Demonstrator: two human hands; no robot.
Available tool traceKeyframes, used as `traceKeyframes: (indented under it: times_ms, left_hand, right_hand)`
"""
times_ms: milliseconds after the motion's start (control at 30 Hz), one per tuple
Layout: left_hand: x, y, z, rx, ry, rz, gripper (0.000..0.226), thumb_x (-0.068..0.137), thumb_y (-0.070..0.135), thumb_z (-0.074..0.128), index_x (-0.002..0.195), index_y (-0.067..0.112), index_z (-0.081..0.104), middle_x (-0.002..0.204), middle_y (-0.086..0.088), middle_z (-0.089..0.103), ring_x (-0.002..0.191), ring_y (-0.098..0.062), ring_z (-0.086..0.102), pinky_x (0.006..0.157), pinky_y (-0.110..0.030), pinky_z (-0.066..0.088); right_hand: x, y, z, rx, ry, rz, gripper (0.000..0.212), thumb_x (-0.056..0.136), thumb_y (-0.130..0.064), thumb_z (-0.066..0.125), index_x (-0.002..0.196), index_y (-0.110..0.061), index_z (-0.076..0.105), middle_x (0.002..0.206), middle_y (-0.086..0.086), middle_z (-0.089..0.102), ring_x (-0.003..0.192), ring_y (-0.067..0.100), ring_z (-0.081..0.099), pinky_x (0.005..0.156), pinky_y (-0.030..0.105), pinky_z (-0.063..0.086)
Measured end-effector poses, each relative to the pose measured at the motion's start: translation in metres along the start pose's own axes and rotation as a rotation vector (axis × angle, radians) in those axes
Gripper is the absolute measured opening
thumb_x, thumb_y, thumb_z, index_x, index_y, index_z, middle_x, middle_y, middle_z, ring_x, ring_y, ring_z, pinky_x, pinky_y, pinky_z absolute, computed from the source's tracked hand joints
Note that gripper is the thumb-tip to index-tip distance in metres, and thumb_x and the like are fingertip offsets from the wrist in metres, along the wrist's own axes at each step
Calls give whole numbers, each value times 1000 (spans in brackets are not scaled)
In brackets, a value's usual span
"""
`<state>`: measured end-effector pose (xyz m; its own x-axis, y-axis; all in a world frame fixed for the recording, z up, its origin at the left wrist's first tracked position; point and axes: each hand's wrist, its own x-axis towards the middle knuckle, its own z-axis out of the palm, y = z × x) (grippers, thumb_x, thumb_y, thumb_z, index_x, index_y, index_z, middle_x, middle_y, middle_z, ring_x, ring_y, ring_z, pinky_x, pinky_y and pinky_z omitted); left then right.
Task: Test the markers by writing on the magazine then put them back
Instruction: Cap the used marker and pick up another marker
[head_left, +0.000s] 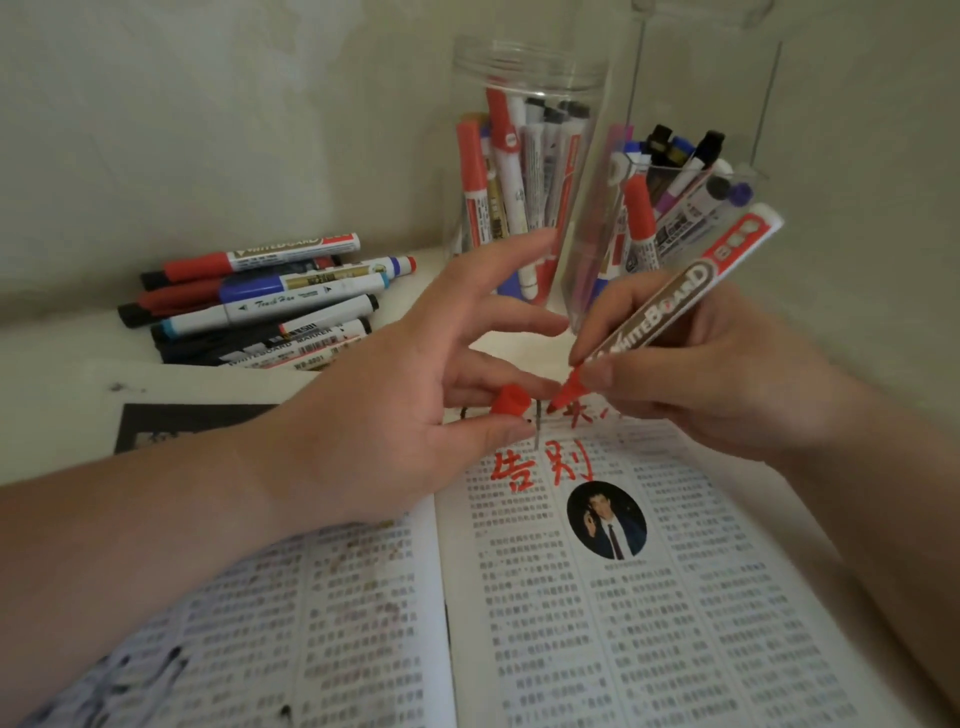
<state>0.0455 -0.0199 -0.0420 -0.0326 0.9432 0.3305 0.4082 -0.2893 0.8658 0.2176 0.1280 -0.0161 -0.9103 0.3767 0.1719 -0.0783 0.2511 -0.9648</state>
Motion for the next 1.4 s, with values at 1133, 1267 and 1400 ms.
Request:
traceKeyframes:
  times_ms: [1133, 1267, 1400]
  left_hand:
    - [-1, 7, -2, 122, 78, -142, 101, 71, 13, 91, 141, 56, 32, 97, 8, 73, 94, -11, 73, 88, -38, 58]
    - [-3, 7, -3, 166, 92, -134, 96, 74, 16, 90, 142, 53, 33, 93, 11, 72, 89, -10, 72, 85, -34, 57]
    - [-6, 8, -4, 195, 101, -121, 94, 75, 18, 89, 139, 58, 32, 95, 17, 73, 91, -4, 72, 86, -28, 55]
  right_hand:
    - [6, 0, 42, -350, 182, -106, 33, 81, -48, 77, 91, -17, 74, 80, 27, 69, 72, 51, 65, 63, 69, 52]
    - [9, -6, 51, -349, 149, -55, 19, 83, -28, 77, 88, -11, 73, 72, 23, 67, 64, 44, 63, 58, 62, 51]
    - [5, -6, 53, -395, 180, -34, 14, 86, -23, 81, 87, -11, 73, 70, 16, 69, 64, 38, 65, 59, 58, 52]
